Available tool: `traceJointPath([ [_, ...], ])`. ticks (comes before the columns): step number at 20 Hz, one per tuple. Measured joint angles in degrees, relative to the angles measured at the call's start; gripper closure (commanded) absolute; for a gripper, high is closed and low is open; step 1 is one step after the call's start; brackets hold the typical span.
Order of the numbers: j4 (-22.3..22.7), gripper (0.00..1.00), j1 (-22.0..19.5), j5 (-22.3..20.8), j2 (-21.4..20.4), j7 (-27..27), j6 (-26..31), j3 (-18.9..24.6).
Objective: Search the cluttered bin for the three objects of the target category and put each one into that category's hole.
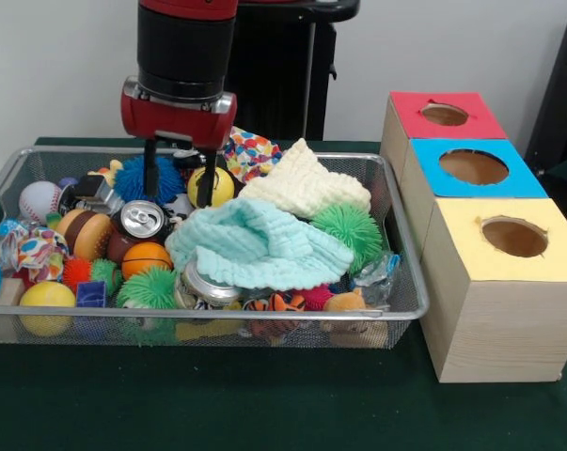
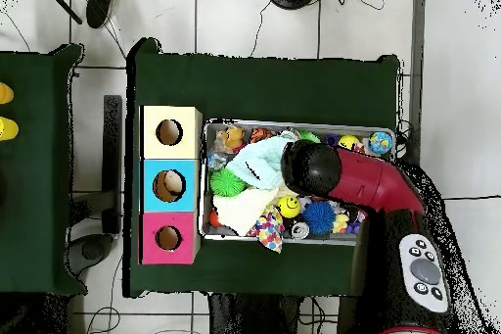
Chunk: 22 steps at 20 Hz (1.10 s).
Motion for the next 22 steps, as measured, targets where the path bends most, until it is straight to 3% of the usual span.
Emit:
traceJointPath([
  [6, -2.55, 0.00, 0.02, -0.01, 0.58, 0.00, 0.57, -0.01],
  [22, -2.71, 0.00, 3.43, 0.19, 0.48, 0.00, 0.57, -0.22],
])
